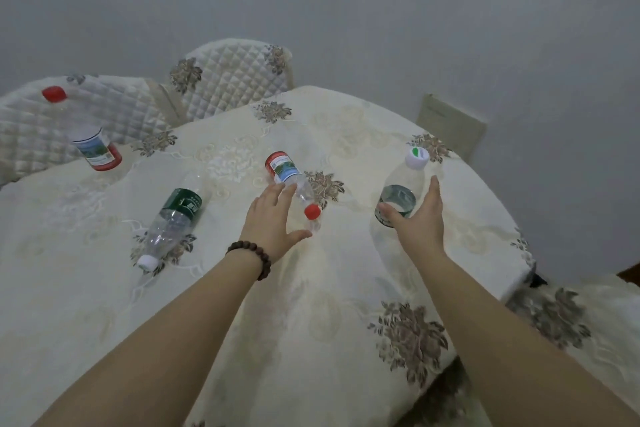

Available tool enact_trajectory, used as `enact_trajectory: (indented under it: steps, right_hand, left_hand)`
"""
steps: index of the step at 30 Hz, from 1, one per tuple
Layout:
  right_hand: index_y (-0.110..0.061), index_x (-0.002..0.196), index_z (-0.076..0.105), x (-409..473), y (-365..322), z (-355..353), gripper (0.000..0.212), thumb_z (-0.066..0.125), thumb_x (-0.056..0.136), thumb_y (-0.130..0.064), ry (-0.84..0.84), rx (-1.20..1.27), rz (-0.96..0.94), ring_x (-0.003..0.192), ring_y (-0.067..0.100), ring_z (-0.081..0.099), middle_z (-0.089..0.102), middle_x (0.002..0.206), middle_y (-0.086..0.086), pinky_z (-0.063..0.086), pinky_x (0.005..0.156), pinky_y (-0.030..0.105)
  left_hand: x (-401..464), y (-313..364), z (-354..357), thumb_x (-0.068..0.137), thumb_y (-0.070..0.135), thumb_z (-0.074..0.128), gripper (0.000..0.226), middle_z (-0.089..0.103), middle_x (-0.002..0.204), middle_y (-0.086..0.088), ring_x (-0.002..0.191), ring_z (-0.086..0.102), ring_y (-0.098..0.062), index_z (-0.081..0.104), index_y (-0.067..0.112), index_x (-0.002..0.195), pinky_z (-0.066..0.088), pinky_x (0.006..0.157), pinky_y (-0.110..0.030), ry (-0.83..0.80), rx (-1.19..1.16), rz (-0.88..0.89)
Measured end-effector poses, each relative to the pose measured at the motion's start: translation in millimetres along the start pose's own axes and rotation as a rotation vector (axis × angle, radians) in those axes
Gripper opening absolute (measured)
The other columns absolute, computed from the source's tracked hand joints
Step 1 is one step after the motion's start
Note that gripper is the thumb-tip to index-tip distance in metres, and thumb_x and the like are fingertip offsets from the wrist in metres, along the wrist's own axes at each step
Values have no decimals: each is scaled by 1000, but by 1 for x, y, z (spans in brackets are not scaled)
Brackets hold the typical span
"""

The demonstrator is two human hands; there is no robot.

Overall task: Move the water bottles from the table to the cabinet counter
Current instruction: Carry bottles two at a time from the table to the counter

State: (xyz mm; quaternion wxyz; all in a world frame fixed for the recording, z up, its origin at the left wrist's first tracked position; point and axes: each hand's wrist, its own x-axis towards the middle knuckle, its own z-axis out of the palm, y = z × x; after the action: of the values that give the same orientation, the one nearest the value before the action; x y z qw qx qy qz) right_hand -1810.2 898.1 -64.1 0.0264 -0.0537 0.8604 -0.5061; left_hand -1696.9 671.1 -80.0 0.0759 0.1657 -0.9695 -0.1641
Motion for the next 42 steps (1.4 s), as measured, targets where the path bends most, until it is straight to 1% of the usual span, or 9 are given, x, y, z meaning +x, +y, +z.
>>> enact_trajectory:
  steps: [3,6,11,16,19,23,29,35,42]
  right_hand:
    - [-22,151,15,18,8,13,98,77,76,-37,41,30,-51,138,22,34,29,154,2,33,105,32]
    - [-25,141,30,28,14,20,80,77,77,-33,49,60,-83,122,21,49,49,136,-1,43,93,32]
    - [-27,138,33,32,23,25,76,77,77,-31,51,53,-161,108,13,52,52,121,-8,47,87,33]
    - [-25,138,33,34,30,23,77,78,75,-31,57,43,-171,101,11,54,53,115,-10,44,83,28]
    - [-24,138,33,31,31,21,78,79,75,-30,53,46,-155,100,11,54,54,115,-8,43,83,27]
    - [-25,136,34,27,23,18,77,80,74,-29,29,51,-130,102,12,53,54,116,-7,41,82,27]
    - [-25,136,35,-2,-2,9,77,80,74,-30,-43,75,-123,102,15,55,52,116,-4,43,81,26]
    - [-24,137,35,-49,-38,-14,77,79,74,-34,-55,75,-164,102,12,51,50,120,-2,42,80,26]
    - [-24,136,36,-119,-56,-61,77,80,73,-35,18,57,-175,100,14,55,52,113,-3,46,81,29]
  left_hand:
    - [37,-14,8,71,49,77,103,17,158,-7,146,14,-25,18,19,151,17,118,-42,-77,83,15]
    - [69,-26,22,74,44,77,106,6,161,-4,148,2,-23,9,24,153,11,119,-45,-187,199,24]
    - [106,-38,38,89,9,56,87,-3,162,1,148,-5,-23,1,31,152,5,118,-47,-244,359,91]
    - [113,-41,40,92,6,49,74,12,160,4,148,4,-21,13,32,151,8,118,-48,-194,397,119]
    - [106,-45,43,90,22,55,65,25,155,6,145,15,-21,27,34,147,10,117,-48,-110,419,142]
    - [91,-44,37,75,34,71,68,44,141,4,135,34,-22,44,30,138,19,115,-39,12,222,136]
    - [33,-14,-7,67,32,83,77,49,136,3,126,44,-16,48,18,134,34,106,-27,98,-343,-103]
    - [-29,10,-45,69,38,83,69,58,110,5,101,55,-15,52,21,128,43,84,-25,142,-613,-262]
    - [-87,46,-80,70,48,79,63,56,109,3,102,55,-17,51,26,122,48,86,-33,172,-702,-228]
